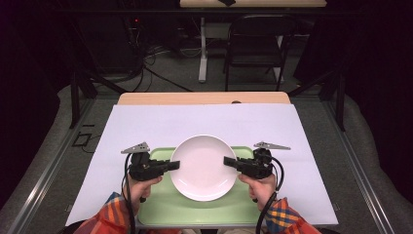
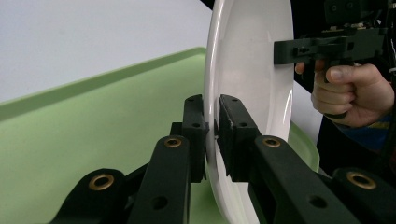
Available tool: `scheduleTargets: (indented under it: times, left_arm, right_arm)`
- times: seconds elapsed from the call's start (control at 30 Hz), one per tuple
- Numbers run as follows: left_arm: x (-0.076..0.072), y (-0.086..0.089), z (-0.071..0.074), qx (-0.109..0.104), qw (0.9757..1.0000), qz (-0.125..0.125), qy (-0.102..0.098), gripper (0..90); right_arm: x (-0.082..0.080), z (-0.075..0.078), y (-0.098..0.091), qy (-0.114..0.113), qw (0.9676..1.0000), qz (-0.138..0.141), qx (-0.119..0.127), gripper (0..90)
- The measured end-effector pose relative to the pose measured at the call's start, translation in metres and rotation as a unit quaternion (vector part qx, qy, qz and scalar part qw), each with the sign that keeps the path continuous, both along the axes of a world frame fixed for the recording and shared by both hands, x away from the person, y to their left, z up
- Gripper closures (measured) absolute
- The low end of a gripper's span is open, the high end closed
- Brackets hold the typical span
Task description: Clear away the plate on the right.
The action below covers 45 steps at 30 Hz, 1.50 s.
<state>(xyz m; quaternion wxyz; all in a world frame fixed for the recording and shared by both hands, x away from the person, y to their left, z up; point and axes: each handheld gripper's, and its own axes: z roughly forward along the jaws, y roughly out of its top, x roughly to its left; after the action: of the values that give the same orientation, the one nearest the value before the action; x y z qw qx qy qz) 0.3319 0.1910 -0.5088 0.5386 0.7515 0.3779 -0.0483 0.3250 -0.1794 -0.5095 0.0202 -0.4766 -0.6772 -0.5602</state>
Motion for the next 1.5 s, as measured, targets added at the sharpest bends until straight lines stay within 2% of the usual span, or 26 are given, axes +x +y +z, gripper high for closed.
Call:
scheduleTargets:
  times: [0.13,0.23,0.4,0.53,0.57,0.67,0.87,1.2,1.33,1.47,1.5]
  left_arm:
    - [0.001,0.002,-0.002,0.003,1.0,0.003,0.007,81.2]
    - [0.003,0.002,-0.003,0.013,0.9998,0.003,0.016,81.0]
    - [0.006,0.002,-0.007,0.025,0.9992,0.004,0.031,80.6]
    - [0.007,0.0,-0.01,0.045,0.9982,0.005,0.04,80.1]
    - [0.008,0.0,-0.011,0.047,0.998,0.004,0.041,79.7]
    - [0.008,-0.002,-0.011,0.054,0.9978,0.006,0.038,79.4]
    - [0.009,-0.003,-0.013,0.062,0.9974,0.008,0.035,78.2]
    - [0.012,-0.007,-0.018,0.079,0.9963,0.009,0.034,75.8]
    - [0.013,-0.009,-0.02,0.092,0.9952,0.009,0.034,73.4]
    - [0.014,-0.011,-0.023,0.101,0.9941,0.011,0.037,72.2]
    - [0.014,-0.011,-0.024,0.103,0.9938,0.013,0.039,71.5]
  right_arm:
    - [0.0,-0.004,0.003,0.009,0.9999,0.006,-0.011,74.0]
    - [0.0,-0.008,0.006,0.019,0.9994,0.014,-0.024,73.8]
    - [0.002,-0.012,0.007,0.029,0.9989,0.019,-0.033,73.7]
    - [0.004,-0.017,0.01,0.043,0.9974,0.026,-0.052,72.4]
    - [0.004,-0.018,0.011,0.043,0.9968,0.03,-0.061,72.2]
    - [0.006,-0.021,0.01,0.053,0.9964,0.029,-0.06,71.7]
    - [0.008,-0.022,0.012,0.049,0.9957,0.026,-0.075,70.0]
    - [0.009,-0.025,0.017,0.052,0.9921,0.017,-0.113,64.8]
    - [0.009,-0.025,0.02,0.045,0.9895,0.013,-0.137,62.3]
    - [0.009,-0.026,0.021,0.044,0.9882,0.012,-0.146,61.4]
    - [0.009,-0.026,0.022,0.038,0.9872,0.013,-0.155,60.6]
